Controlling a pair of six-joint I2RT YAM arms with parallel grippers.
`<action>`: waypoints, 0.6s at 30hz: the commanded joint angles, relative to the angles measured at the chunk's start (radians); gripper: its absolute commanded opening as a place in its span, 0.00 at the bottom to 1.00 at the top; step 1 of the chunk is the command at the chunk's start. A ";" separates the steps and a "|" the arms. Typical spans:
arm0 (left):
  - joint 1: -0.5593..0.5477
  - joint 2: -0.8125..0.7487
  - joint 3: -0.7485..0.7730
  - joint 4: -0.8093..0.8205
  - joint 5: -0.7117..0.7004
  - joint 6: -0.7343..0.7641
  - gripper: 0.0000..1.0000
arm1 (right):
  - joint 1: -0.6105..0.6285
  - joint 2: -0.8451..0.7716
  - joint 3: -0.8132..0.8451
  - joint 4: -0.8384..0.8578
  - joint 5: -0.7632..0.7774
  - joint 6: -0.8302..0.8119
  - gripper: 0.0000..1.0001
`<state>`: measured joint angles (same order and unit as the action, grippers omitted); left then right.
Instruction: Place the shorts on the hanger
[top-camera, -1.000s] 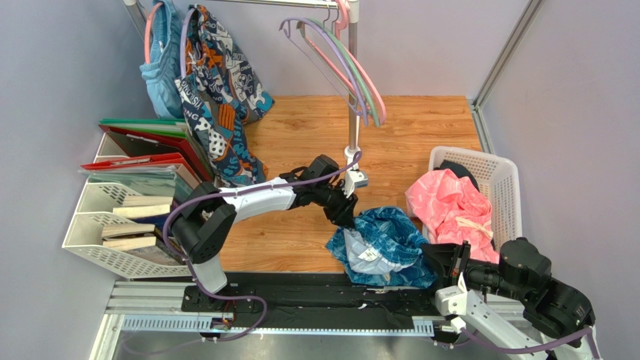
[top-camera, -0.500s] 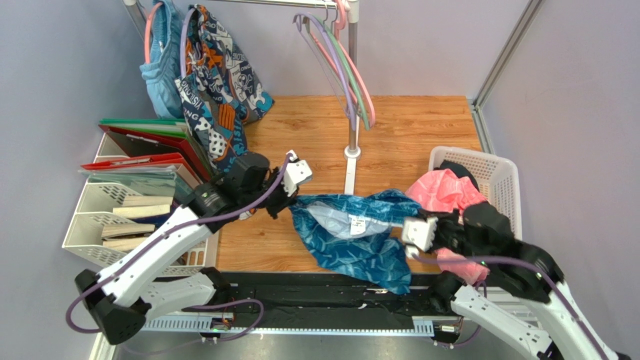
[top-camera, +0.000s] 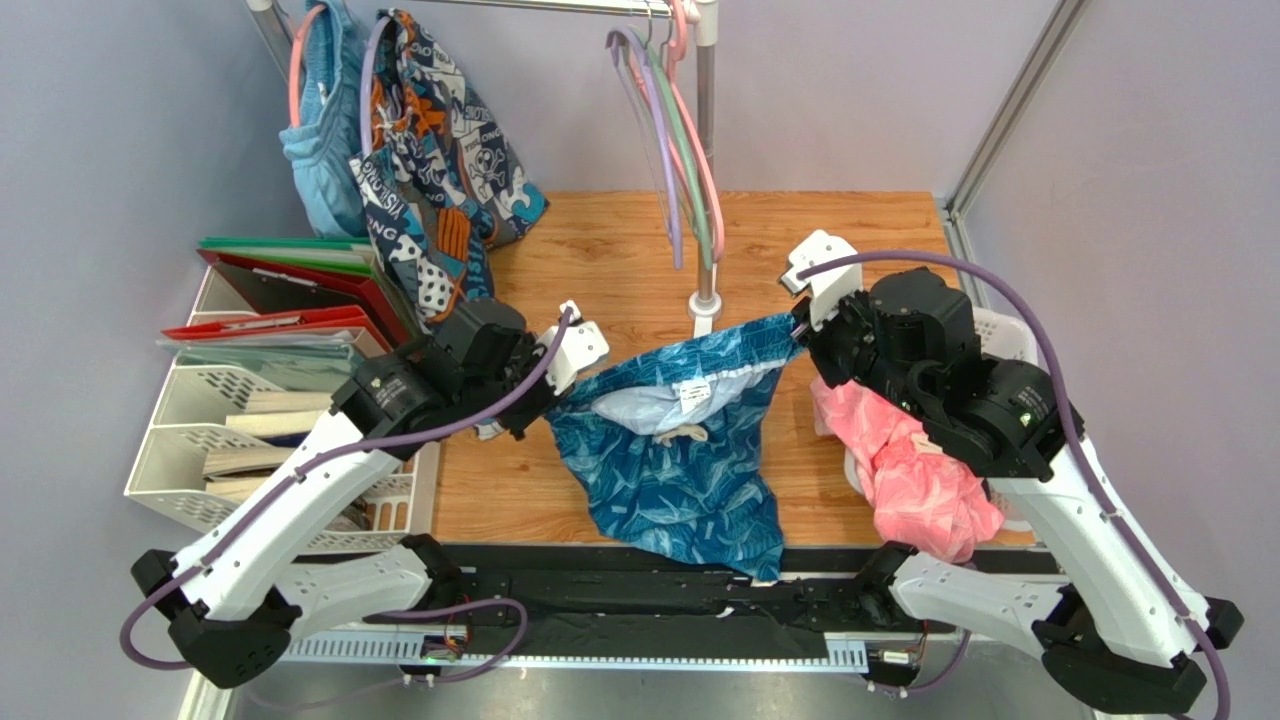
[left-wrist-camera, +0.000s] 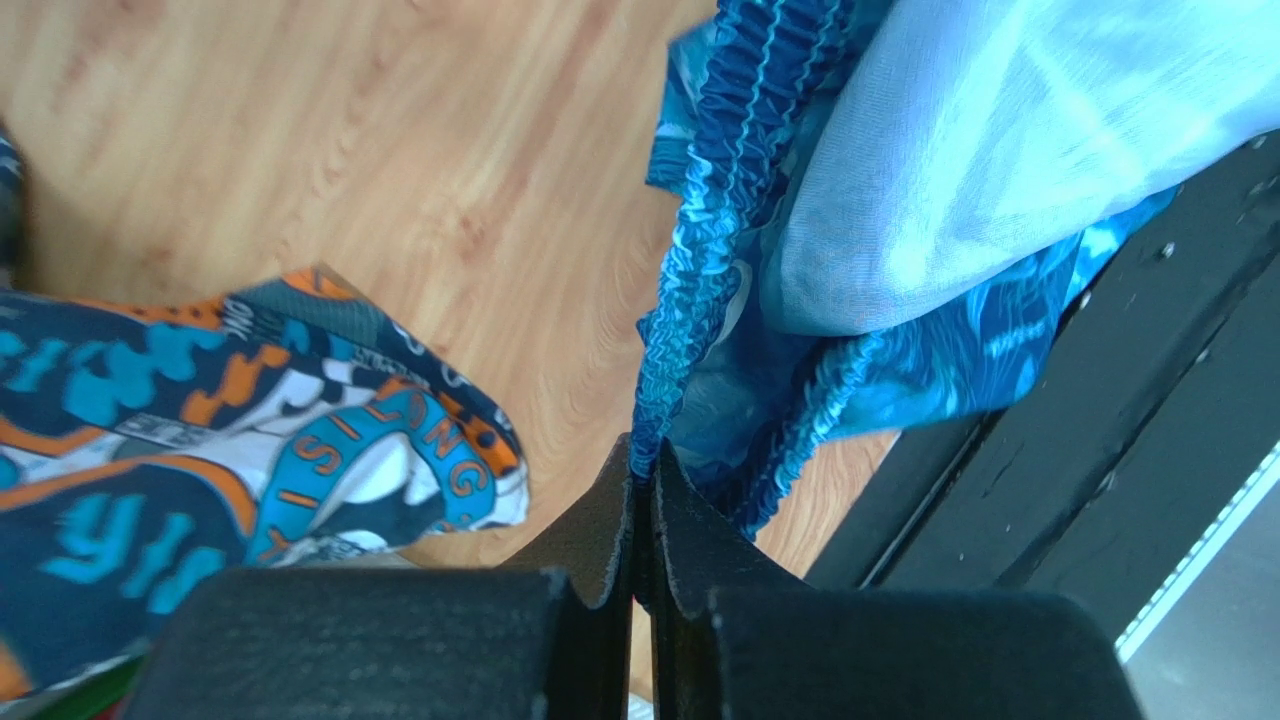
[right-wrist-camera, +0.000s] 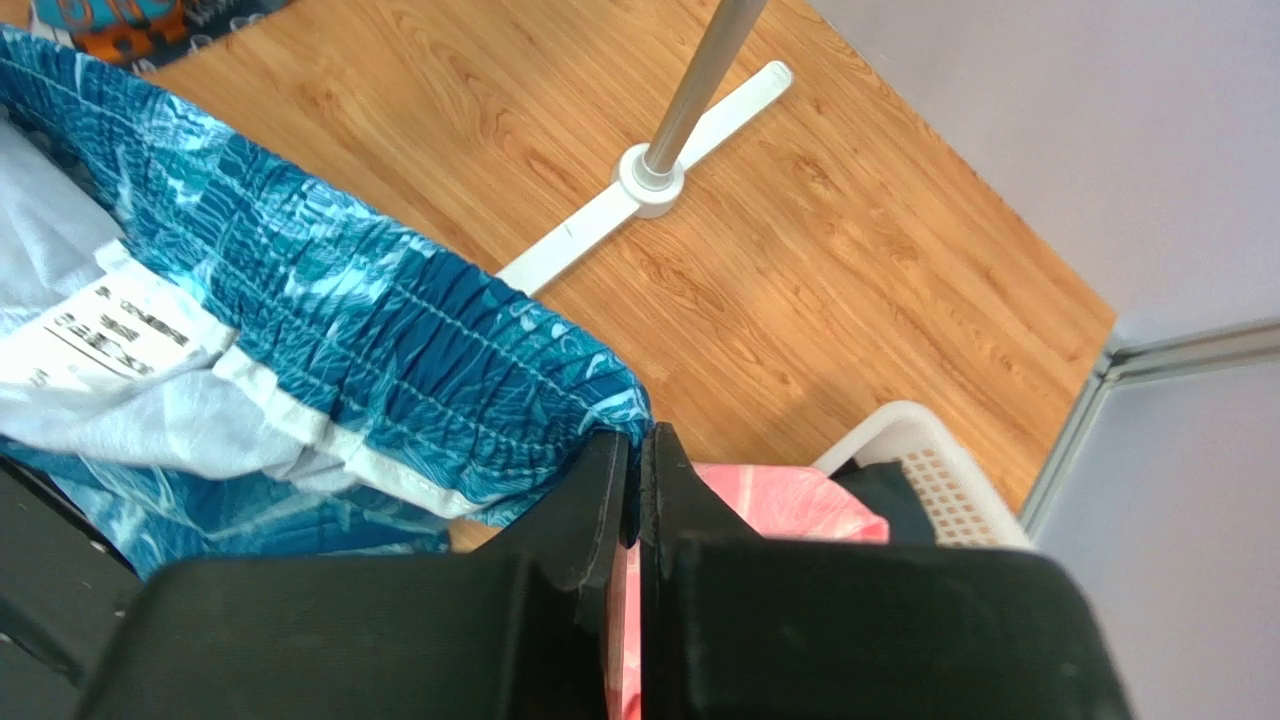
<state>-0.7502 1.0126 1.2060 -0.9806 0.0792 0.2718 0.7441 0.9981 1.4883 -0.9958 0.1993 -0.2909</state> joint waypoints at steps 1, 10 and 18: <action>-0.044 0.029 0.163 -0.067 0.048 -0.045 0.00 | -0.015 -0.001 -0.015 0.078 0.063 0.182 0.00; -0.121 0.123 0.437 -0.112 -0.051 -0.267 0.00 | 0.058 0.091 -0.092 0.169 0.409 0.078 0.00; 0.071 0.066 0.372 -0.124 -0.412 -0.211 0.00 | -0.101 -0.013 -0.159 0.091 0.324 -0.206 0.00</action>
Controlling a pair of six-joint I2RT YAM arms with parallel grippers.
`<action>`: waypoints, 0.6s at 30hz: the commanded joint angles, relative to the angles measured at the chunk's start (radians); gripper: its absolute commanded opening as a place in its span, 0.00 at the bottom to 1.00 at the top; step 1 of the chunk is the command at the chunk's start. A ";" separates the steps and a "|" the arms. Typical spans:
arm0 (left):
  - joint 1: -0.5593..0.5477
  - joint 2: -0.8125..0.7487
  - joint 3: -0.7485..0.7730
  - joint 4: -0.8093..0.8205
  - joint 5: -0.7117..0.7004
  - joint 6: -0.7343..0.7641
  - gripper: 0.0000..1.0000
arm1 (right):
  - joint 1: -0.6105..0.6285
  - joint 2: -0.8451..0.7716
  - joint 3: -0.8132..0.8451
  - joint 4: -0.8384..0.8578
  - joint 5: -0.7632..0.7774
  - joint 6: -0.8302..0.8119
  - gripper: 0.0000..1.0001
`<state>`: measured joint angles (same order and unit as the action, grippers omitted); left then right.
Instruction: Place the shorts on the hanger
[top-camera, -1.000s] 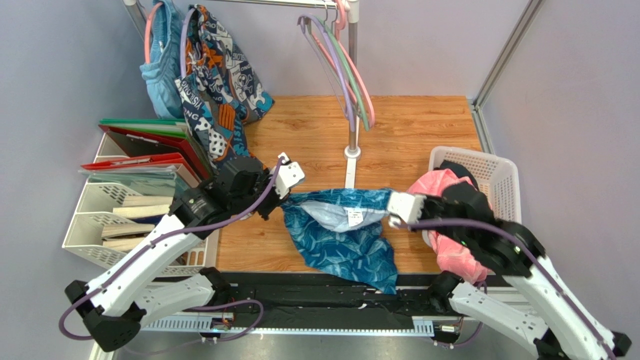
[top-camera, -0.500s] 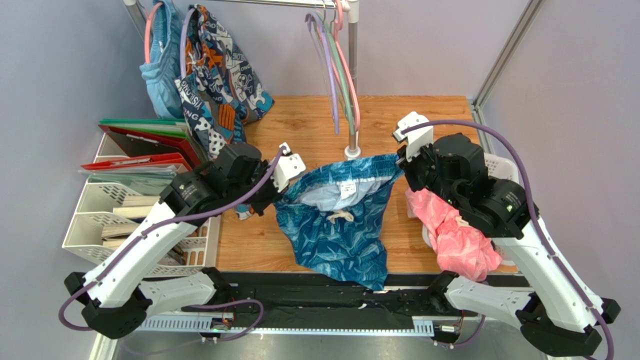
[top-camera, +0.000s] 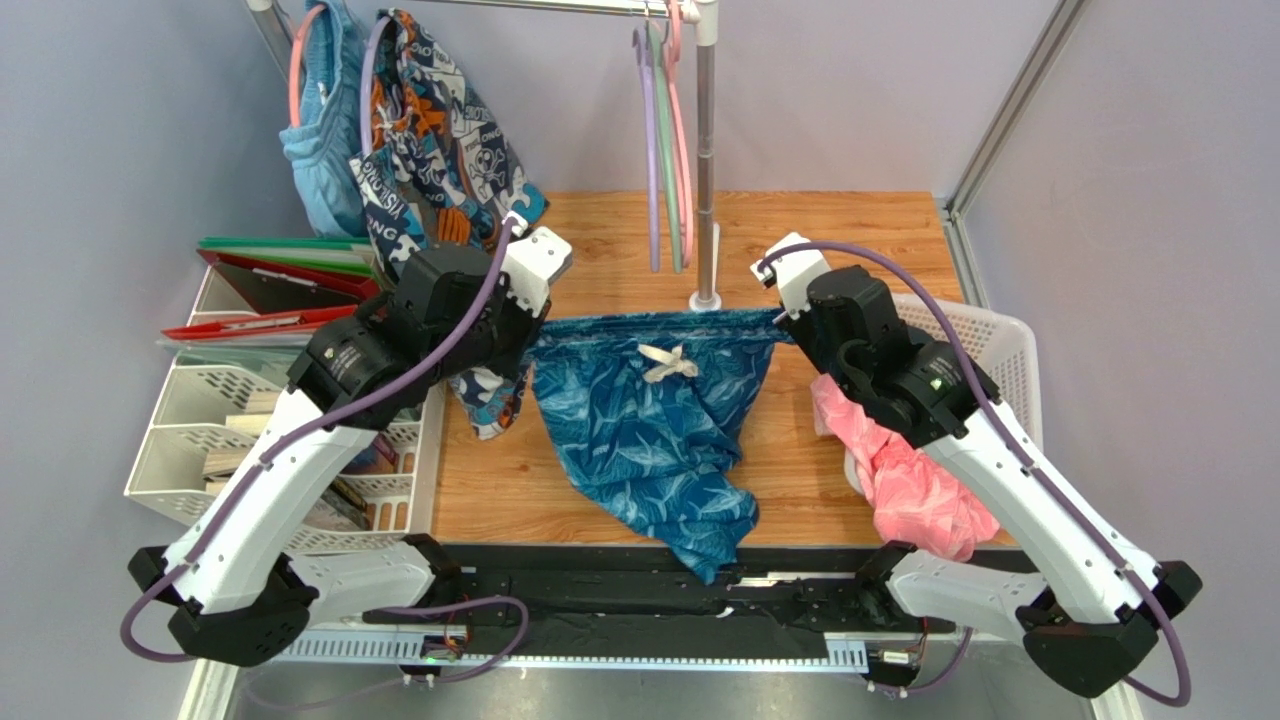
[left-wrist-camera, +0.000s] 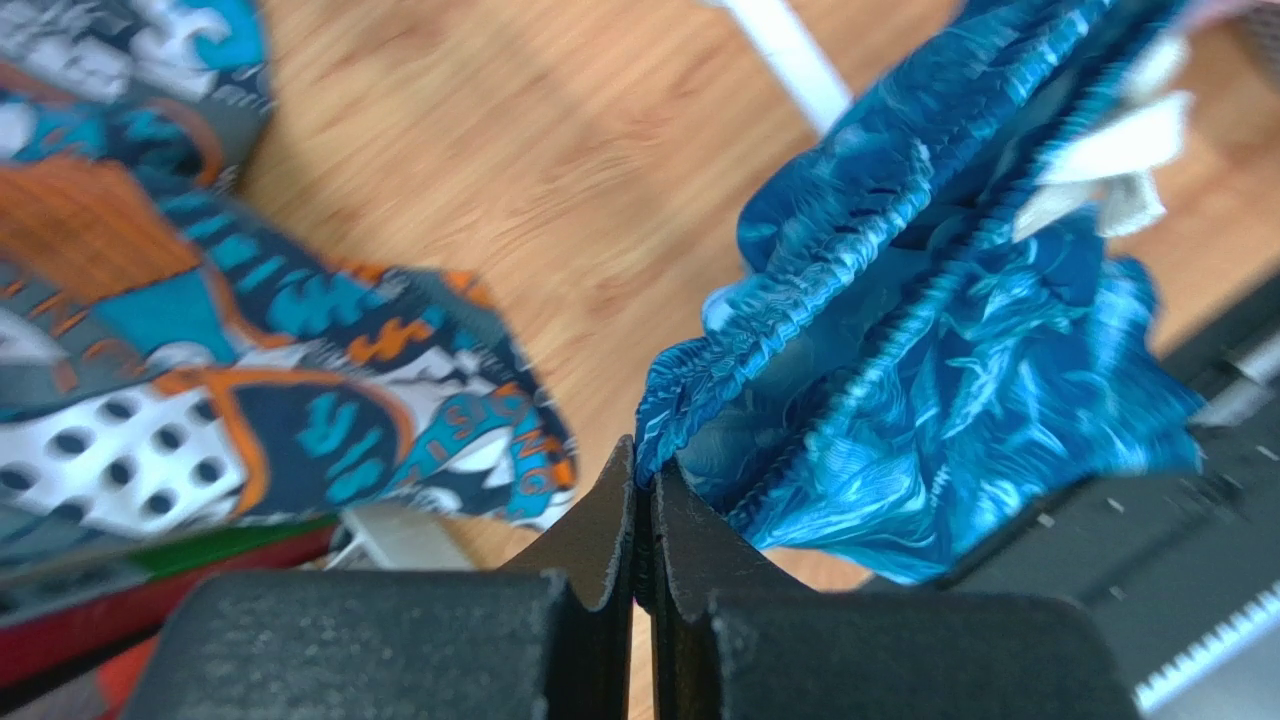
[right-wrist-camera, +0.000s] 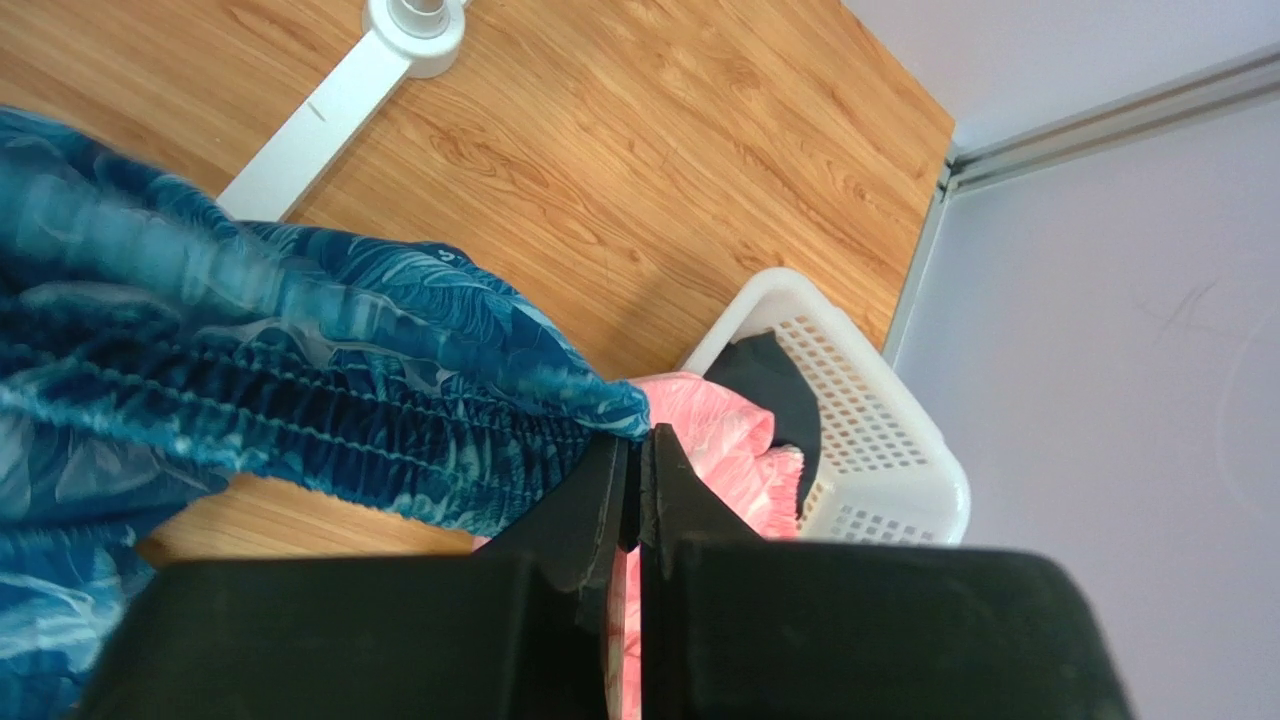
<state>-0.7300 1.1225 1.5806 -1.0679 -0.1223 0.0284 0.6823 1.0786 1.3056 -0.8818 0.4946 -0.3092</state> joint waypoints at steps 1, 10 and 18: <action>0.052 -0.052 0.016 -0.038 -0.200 0.068 0.00 | -0.040 -0.095 0.052 -0.040 0.004 -0.223 0.00; 0.050 0.121 0.583 -0.277 0.214 0.165 0.00 | 0.012 0.153 0.829 -0.413 -0.174 -0.396 0.00; 0.050 0.088 0.575 -0.399 0.369 0.202 0.00 | 0.226 0.147 0.798 -0.586 -0.102 -0.403 0.00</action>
<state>-0.6868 1.2476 2.2501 -1.2690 0.1593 0.1841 0.8490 1.2385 2.1929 -1.2591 0.3218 -0.6891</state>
